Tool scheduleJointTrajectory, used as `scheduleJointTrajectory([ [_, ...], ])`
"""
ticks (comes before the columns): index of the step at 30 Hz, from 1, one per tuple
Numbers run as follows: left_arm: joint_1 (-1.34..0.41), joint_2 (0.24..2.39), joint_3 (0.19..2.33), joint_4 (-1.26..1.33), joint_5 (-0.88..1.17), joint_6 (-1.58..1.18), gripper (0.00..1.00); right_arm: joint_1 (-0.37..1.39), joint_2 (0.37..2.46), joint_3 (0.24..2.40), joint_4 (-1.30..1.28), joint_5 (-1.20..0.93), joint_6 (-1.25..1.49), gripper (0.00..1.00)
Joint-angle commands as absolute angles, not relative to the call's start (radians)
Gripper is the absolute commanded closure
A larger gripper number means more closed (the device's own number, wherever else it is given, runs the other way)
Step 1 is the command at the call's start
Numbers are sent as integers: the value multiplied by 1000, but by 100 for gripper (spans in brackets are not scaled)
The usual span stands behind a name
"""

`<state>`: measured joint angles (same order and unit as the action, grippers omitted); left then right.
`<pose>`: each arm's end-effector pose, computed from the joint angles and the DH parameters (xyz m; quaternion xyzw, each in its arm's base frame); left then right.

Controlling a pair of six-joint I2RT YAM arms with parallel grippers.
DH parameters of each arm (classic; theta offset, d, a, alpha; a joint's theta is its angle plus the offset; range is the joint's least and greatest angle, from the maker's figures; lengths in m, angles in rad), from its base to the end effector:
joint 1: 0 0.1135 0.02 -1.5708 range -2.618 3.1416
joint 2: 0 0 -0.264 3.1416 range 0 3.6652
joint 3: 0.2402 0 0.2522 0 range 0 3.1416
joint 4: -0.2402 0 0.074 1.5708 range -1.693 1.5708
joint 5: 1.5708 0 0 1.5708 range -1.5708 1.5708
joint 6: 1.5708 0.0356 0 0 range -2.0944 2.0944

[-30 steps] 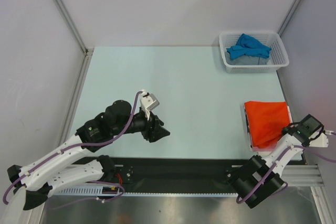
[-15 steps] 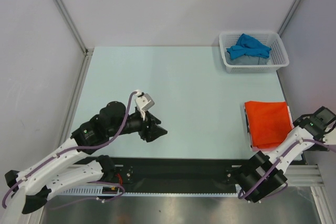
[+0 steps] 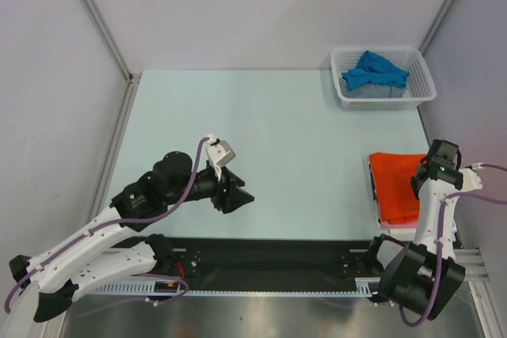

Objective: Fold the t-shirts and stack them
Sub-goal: Neatly place the folded tshirt to the corner

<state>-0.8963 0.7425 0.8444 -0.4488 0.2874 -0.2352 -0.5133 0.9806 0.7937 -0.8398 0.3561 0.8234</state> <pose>0.0950 -0.1350 0.3398 0.3407 0.7395 -0.4037 0.4171 0.1511 -0.0994 0.2544 0.6248 0.7145 -0.1277 0.2876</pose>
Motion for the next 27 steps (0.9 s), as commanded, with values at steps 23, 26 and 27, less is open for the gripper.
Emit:
scheduleJointTrajectory([
  [23, -887, 772, 882, -462, 287, -207, 39, -585, 1124, 802, -922, 597, 914, 92],
  [26, -887, 773, 887, -472, 282, -198, 39, -462, 1109, 851, -862, 554, 872, 91],
  [27, -887, 775, 887, -477, 282, -196, 39, -427, 1105, 865, -851, 555, 864, 91],
])
